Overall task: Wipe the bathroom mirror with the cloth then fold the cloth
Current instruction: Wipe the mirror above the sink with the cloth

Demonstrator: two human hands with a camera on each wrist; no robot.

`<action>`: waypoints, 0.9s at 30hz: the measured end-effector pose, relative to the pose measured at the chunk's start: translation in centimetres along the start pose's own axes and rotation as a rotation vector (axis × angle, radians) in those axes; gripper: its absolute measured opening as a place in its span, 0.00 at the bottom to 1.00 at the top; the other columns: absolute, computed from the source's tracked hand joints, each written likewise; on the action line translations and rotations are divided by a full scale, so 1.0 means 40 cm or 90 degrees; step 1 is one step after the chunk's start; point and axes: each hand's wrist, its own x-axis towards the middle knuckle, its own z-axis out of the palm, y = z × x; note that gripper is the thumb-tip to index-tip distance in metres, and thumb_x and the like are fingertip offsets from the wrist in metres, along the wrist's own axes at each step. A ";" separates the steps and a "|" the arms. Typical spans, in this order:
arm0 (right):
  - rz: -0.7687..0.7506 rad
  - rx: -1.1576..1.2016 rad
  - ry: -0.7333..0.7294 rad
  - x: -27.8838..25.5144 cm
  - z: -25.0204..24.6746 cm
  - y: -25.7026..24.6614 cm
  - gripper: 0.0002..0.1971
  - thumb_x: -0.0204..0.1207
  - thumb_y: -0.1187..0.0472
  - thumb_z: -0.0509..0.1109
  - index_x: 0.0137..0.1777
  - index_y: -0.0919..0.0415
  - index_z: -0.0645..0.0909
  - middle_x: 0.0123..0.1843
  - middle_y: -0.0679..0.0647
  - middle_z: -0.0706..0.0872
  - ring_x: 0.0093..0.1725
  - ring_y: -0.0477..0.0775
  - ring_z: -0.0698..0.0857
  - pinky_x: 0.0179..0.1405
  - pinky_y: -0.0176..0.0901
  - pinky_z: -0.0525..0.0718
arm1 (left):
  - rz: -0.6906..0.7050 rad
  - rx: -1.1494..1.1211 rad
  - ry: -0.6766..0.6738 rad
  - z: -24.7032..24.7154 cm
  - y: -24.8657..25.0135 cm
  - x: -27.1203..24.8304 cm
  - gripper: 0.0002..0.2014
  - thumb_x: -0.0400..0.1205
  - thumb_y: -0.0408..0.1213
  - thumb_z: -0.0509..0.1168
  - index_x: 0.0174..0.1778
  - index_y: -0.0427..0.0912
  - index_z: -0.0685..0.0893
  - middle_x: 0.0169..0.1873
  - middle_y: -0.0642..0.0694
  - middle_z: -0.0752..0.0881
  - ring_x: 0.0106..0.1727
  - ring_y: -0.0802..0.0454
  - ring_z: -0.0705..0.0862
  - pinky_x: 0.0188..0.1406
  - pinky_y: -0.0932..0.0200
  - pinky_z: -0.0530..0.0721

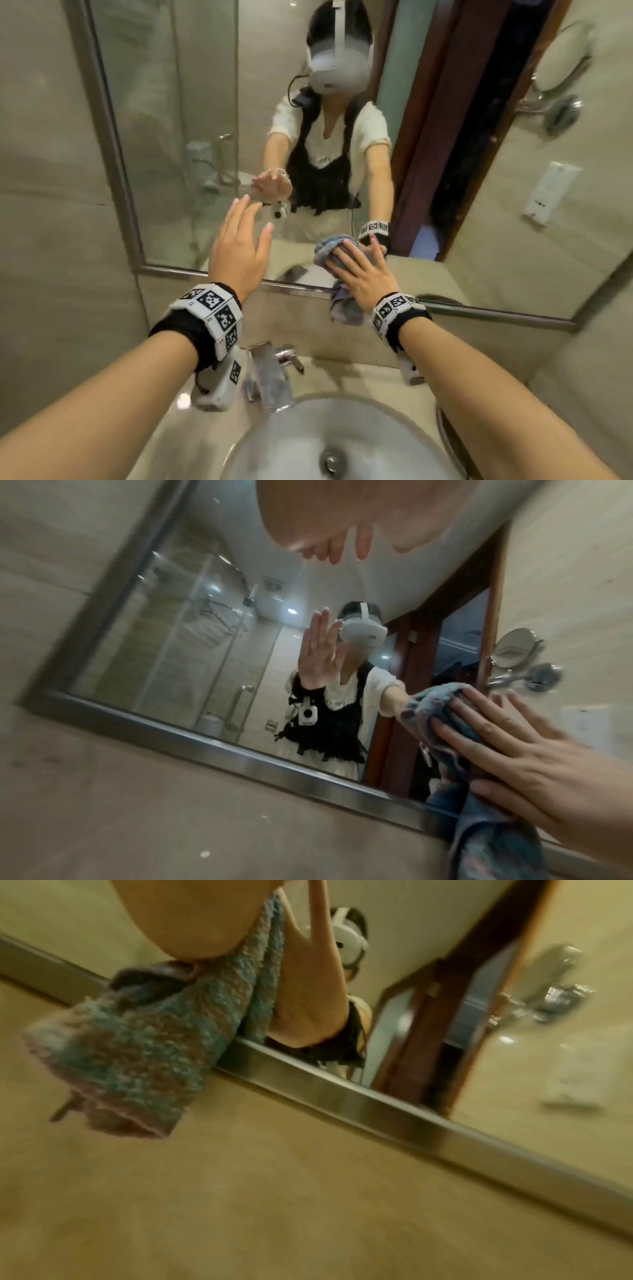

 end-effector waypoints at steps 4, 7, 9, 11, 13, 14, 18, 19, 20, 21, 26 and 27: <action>0.261 0.066 -0.049 -0.254 0.099 0.206 0.29 0.75 0.48 0.51 0.78 0.51 0.61 0.75 0.58 0.76 0.84 0.60 0.35 0.75 0.68 0.32 | 0.022 -0.026 -0.012 0.191 0.170 -0.005 0.24 0.82 0.46 0.51 0.71 0.38 0.72 0.77 0.41 0.69 0.80 0.46 0.61 0.78 0.52 0.59; 0.431 0.122 -0.145 -0.407 0.145 0.347 0.30 0.82 0.48 0.53 0.80 0.49 0.44 0.84 0.60 0.52 0.84 0.65 0.42 0.69 0.64 0.22 | 0.045 -0.039 -0.003 0.307 0.281 -0.008 0.23 0.82 0.45 0.52 0.70 0.37 0.73 0.75 0.41 0.71 0.79 0.46 0.63 0.76 0.51 0.62; 0.565 0.202 -0.145 -0.479 0.178 0.399 0.33 0.84 0.49 0.56 0.81 0.52 0.40 0.84 0.63 0.41 0.84 0.68 0.41 0.71 0.66 0.20 | 0.056 -0.052 0.007 0.374 0.350 -0.012 0.22 0.82 0.44 0.53 0.69 0.37 0.74 0.75 0.40 0.72 0.79 0.47 0.65 0.76 0.54 0.62; 0.676 0.267 -0.102 -0.506 0.212 0.411 0.36 0.82 0.51 0.60 0.82 0.60 0.45 0.83 0.71 0.47 0.83 0.71 0.44 0.78 0.69 0.35 | 0.055 -0.060 0.015 0.424 0.402 -0.020 0.21 0.82 0.43 0.53 0.69 0.37 0.75 0.75 0.41 0.71 0.78 0.47 0.65 0.77 0.56 0.61; 0.742 0.307 -0.064 -0.501 0.234 0.401 0.37 0.81 0.53 0.63 0.82 0.66 0.47 0.81 0.76 0.52 0.82 0.76 0.50 0.79 0.70 0.49 | 0.056 -0.052 0.037 0.458 0.433 -0.033 0.21 0.82 0.42 0.54 0.68 0.37 0.75 0.76 0.40 0.69 0.79 0.46 0.63 0.78 0.56 0.59; 0.756 0.317 -0.036 -0.490 0.235 0.392 0.37 0.81 0.52 0.61 0.81 0.68 0.49 0.80 0.77 0.54 0.81 0.78 0.52 0.78 0.69 0.53 | 0.064 -0.040 0.054 0.469 0.442 -0.038 0.20 0.82 0.41 0.55 0.68 0.36 0.74 0.77 0.39 0.67 0.79 0.45 0.62 0.78 0.56 0.58; 0.658 0.281 0.072 -0.412 0.187 0.360 0.34 0.77 0.48 0.51 0.80 0.67 0.54 0.75 0.78 0.68 0.74 0.82 0.67 0.73 0.71 0.68 | 0.109 0.002 0.090 0.479 0.449 -0.040 0.21 0.82 0.41 0.55 0.69 0.35 0.72 0.77 0.36 0.65 0.80 0.42 0.60 0.79 0.52 0.57; 0.586 0.230 0.092 -0.382 0.173 0.352 0.34 0.77 0.48 0.50 0.80 0.65 0.53 0.75 0.76 0.67 0.74 0.81 0.66 0.74 0.70 0.64 | 0.112 0.003 0.095 0.474 0.446 -0.033 0.22 0.82 0.41 0.55 0.70 0.35 0.72 0.77 0.36 0.65 0.80 0.42 0.60 0.79 0.50 0.58; 0.513 0.195 0.116 -0.350 0.158 0.343 0.34 0.78 0.49 0.49 0.81 0.62 0.48 0.77 0.74 0.62 0.75 0.79 0.61 0.77 0.68 0.55 | 0.114 0.003 0.103 0.468 0.441 -0.024 0.23 0.82 0.41 0.55 0.71 0.35 0.71 0.77 0.35 0.65 0.80 0.41 0.60 0.80 0.49 0.58; 0.446 0.171 0.154 -0.314 0.139 0.334 0.33 0.79 0.50 0.47 0.82 0.57 0.45 0.79 0.70 0.57 0.77 0.75 0.57 0.79 0.65 0.46 | 0.117 0.004 0.111 0.460 0.435 -0.015 0.23 0.82 0.40 0.56 0.72 0.34 0.70 0.77 0.35 0.66 0.80 0.40 0.60 0.80 0.47 0.59; 0.034 0.055 0.092 -0.201 0.060 0.273 0.32 0.70 0.59 0.59 0.77 0.46 0.67 0.79 0.53 0.71 0.79 0.60 0.68 0.80 0.55 0.34 | 0.103 0.019 0.152 0.409 0.400 0.022 0.22 0.82 0.40 0.56 0.71 0.34 0.71 0.77 0.35 0.66 0.80 0.41 0.60 0.79 0.52 0.57; -0.005 0.034 0.088 -0.195 0.056 0.283 0.32 0.70 0.59 0.62 0.77 0.46 0.68 0.79 0.53 0.71 0.79 0.59 0.68 0.80 0.54 0.33 | 0.098 0.024 0.155 0.395 0.395 0.028 0.22 0.82 0.40 0.55 0.71 0.34 0.71 0.77 0.35 0.66 0.80 0.41 0.60 0.79 0.53 0.56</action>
